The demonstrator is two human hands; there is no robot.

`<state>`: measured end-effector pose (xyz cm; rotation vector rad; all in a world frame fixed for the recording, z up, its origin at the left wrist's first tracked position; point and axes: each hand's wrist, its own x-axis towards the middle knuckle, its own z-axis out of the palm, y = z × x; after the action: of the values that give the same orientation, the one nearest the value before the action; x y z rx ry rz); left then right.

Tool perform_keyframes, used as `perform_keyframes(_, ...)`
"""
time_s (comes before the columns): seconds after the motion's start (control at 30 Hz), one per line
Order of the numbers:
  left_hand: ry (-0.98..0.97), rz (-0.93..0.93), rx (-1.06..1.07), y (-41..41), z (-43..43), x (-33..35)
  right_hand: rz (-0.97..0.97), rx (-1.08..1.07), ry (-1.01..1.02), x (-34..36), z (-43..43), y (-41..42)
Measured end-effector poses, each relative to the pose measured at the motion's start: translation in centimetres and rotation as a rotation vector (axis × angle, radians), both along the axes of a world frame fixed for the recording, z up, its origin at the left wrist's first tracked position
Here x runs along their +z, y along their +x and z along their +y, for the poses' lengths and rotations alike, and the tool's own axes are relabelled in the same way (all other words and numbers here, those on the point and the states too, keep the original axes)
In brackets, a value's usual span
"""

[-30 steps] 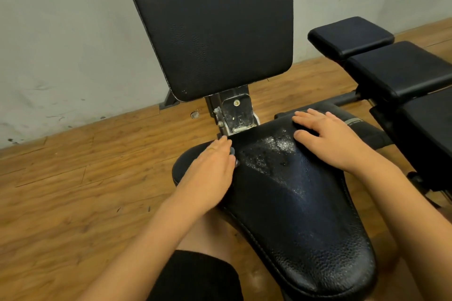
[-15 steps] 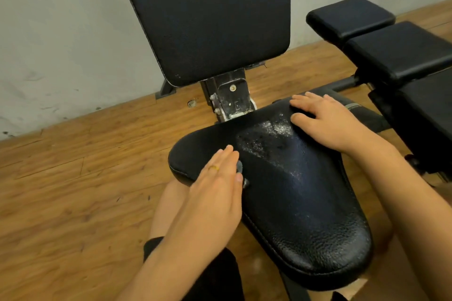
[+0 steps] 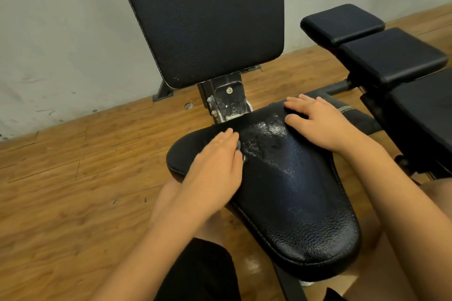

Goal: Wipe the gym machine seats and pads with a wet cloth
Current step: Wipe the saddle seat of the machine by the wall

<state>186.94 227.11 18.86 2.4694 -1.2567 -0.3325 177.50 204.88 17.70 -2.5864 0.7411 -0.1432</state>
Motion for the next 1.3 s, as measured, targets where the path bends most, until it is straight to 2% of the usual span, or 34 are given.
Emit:
perform_keyframes(0.13,-0.049,-0.005,-0.021,-1.5,1.6,-0.3,0.001,0.000,-0.004,-0.3,-0.2,0.1)
perform_keyframes(0.4,0.107,0.060,0.012,6.2,-6.6,-0.9,0.009,-0.004,0.006,-0.2,-0.1,0.1)
perform_keyframes(0.63,-0.034,0.000,-0.053,-1.7,0.9,0.4,0.001,-0.001,-0.010,-0.6,-0.4,0.1)
perform_keyframes(0.77,-0.002,0.042,0.003,-1.7,-0.4,0.2,0.007,0.001,-0.006,-0.7,-0.7,0.2)
perform_keyframes(0.87,0.028,0.153,-0.001,-1.2,-1.2,0.4,0.031,0.007,0.007,-0.2,-0.4,0.3)
perform_keyframes(0.93,0.019,0.333,-0.010,-0.6,-0.6,0.9,0.054,0.036,0.002,0.9,0.5,-0.1)
perform_keyframes(1.0,-0.078,0.483,0.113,0.7,0.5,1.8,0.011,0.079,0.014,2.9,2.1,-0.8)
perform_keyframes(1.03,-0.105,0.464,0.171,2.0,1.0,1.7,-0.035,0.110,0.032,4.2,3.4,-1.0)
perform_keyframes(1.13,0.008,0.177,0.161,6.2,2.3,0.1,-0.116,0.270,0.074,6.7,8.3,-1.0)
perform_keyframes(1.23,0.090,0.103,0.112,8.0,2.7,-2.1,0.007,0.449,-0.020,5.9,12.6,0.4)
perform_keyframes(1.3,0.086,0.071,0.096,8.3,2.6,-2.6,0.105,0.474,-0.131,4.8,13.9,1.1)
